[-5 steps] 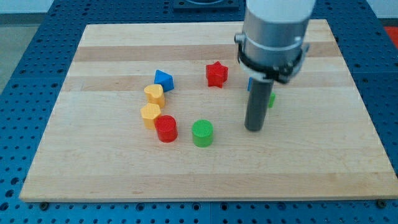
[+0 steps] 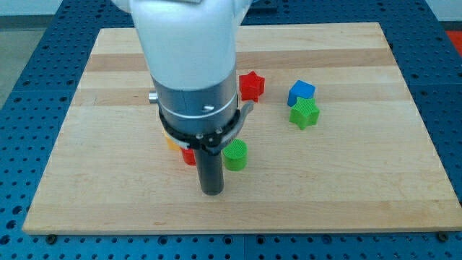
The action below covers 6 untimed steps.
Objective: Place the green circle below the green star
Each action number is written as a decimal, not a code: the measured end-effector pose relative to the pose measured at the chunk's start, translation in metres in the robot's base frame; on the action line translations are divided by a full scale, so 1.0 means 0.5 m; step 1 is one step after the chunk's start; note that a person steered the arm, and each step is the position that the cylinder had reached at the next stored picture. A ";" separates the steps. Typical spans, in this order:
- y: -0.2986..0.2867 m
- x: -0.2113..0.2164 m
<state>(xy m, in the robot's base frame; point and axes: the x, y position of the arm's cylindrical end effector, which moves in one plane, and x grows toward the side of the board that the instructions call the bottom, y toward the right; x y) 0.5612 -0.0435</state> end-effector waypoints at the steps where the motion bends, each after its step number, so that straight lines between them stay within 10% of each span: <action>1: 0.000 -0.046; 6: 0.188 -0.109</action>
